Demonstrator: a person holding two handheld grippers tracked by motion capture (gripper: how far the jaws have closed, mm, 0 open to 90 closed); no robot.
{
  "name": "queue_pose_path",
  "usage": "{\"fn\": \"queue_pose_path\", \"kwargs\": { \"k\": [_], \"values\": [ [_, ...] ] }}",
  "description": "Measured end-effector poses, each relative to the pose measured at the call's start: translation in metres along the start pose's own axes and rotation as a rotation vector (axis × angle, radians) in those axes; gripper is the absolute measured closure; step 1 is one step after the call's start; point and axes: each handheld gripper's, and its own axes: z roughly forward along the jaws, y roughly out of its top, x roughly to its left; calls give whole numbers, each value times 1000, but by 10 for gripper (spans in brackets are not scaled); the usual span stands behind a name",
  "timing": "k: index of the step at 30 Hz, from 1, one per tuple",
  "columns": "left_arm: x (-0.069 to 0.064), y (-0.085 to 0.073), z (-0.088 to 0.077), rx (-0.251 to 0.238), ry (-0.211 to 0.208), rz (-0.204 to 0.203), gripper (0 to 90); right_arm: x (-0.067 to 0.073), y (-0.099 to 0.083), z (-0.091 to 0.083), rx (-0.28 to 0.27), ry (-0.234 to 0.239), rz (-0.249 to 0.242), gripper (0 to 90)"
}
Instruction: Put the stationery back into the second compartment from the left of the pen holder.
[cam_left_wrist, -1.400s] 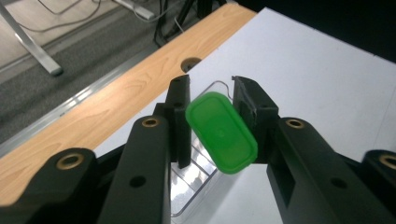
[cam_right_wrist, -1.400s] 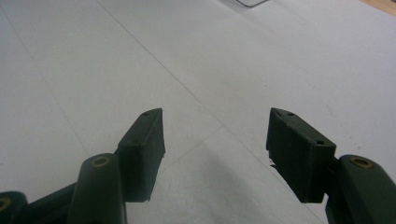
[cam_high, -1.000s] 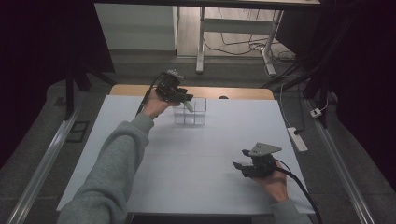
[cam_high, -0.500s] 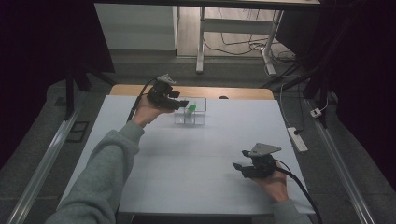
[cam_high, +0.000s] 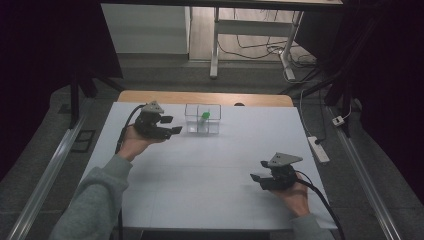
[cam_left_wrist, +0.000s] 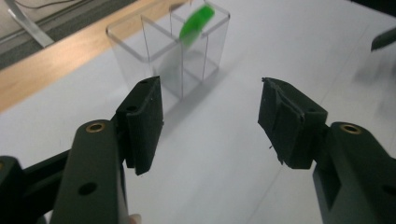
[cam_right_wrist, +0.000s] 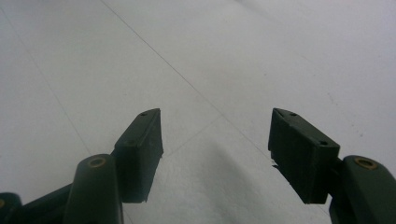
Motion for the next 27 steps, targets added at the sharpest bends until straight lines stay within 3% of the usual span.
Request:
{"fn": "queue_pose_path", "kwargs": {
  "k": [5, 11, 17, 27],
  "values": [
    [-9, -27, -10, -5, 0, -11, 400, -1, -1, 0, 2, 2, 4, 348],
    [-24, -56, -21, -4, 19, 13, 397, -4, -3, -2, 1, -8, 15, 347],
    [-33, -86, -28, 6, 33, -1, 389, -6, -4, -5, -5, -21, 17, 347],
    [-47, -120, -35, 12, 23, -28, 372, -11, -10, -11, -9, -34, 36, 345]
  ]
}}
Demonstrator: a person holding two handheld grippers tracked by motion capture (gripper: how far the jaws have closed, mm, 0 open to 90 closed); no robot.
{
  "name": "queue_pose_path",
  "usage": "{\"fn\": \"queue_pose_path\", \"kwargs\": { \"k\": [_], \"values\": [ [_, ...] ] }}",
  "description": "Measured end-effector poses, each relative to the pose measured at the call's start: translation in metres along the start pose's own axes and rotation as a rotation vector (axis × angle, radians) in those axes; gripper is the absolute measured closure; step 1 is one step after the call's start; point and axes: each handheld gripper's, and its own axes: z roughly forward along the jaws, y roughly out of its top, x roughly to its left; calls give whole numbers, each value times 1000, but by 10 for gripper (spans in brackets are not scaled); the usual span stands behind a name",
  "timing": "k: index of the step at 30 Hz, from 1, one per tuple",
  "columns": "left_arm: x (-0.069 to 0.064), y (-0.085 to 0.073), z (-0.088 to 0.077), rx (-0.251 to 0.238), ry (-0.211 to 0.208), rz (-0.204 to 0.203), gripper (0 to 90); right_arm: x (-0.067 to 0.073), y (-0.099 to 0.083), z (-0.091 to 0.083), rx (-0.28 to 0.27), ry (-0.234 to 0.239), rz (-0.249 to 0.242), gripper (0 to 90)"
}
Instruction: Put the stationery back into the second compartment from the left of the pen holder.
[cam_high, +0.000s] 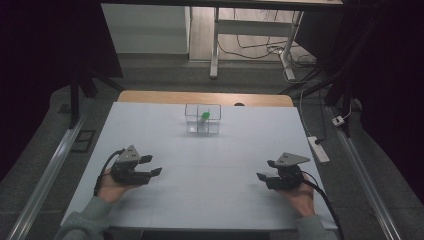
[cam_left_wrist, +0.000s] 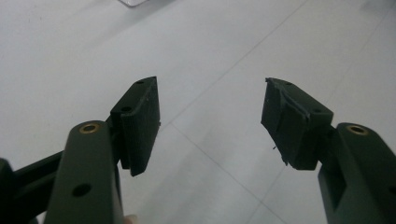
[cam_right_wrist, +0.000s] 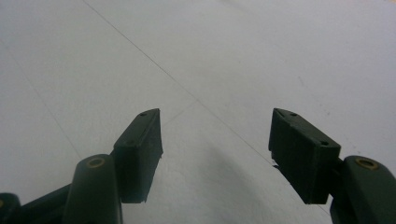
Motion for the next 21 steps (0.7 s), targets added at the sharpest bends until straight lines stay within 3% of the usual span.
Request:
{"fn": "queue_pose_path", "kwargs": {
  "k": [21],
  "values": [
    [-1, -7, 0, 11, 10, -14, 327, -5, -4, -6, -20, -1, 17, 339]
  ]
}}
